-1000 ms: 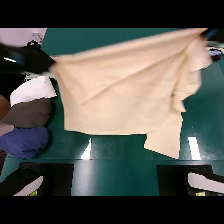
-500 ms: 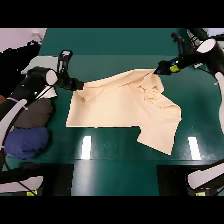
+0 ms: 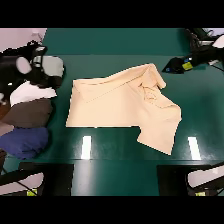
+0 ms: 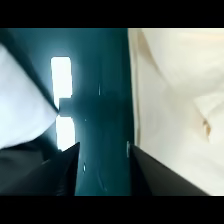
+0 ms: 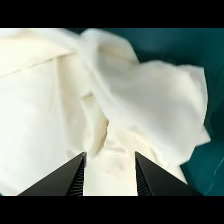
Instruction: Fold the shirts.
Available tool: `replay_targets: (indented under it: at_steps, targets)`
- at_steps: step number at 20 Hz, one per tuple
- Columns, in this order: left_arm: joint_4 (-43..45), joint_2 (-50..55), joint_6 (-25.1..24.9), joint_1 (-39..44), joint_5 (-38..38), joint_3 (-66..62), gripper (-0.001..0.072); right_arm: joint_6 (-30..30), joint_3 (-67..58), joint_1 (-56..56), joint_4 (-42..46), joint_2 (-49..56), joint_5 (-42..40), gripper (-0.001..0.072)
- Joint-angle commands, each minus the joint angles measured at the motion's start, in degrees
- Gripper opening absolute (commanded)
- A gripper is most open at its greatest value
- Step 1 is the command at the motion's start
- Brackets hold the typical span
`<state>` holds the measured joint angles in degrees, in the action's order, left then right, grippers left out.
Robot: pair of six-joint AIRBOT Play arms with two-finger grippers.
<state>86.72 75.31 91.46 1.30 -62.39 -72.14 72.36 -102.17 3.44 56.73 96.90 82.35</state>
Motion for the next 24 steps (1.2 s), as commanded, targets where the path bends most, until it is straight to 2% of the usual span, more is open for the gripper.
replay_targets:
  at_steps: [1,4,6,12,15,19,20,21,22,24]
  targets:
    - [-3.87,-5.55,-2.10,-4.74,-8.24,5.44,0.0374,-0.85,7.17,-3.19,-0.13,-7.41,3.52,0.0361]
    - [-14.29,-6.38,-6.58,-5.16,-9.31,15.08,0.0374,-0.85,16.87,-5.22,-0.13,-14.25,2.21,0.0361]
    - [-20.61,-6.38,-8.61,-5.16,-7.39,21.22,0.0375,-0.85,22.10,-5.99,-0.13,-17.66,1.64,0.0362]
    - [-22.23,-6.38,-8.57,-5.14,-3.41,29.90,0.0375,-0.85,31.76,-6.40,-0.09,-23.45,1.64,0.0363]
    - [-26.16,-6.36,-9.68,-5.14,-1.42,31.32,0.0374,-0.83,32.76,-6.40,-0.04,-24.06,1.73,0.0363]
    - [-26.75,-6.25,-9.66,-4.96,-0.74,31.71,0.0372,-0.83,32.76,-6.40,0.11,-24.06,1.79,0.0363]
    - [-26.97,-6.25,-9.64,-4.55,-0.70,31.71,0.0338,-0.83,32.76,-6.40,0.46,-24.06,1.86,0.0363]
    - [-27.23,-6.27,-9.94,-4.13,-0.57,31.71,0.0129,-0.83,32.76,-6.43,0.55,-24.06,1.97,0.0363]
    - [-27.58,-6.27,-10.58,-3.87,-0.55,31.69,0.0028,-0.83,32.76,-6.43,0.85,-24.06,2.21,0.0363]
    - [-27.61,-6.49,-11.10,-3.80,-0.96,30.93,0.0025,-0.72,32.79,-6.43,4.98,-24.06,4.13,0.0363]
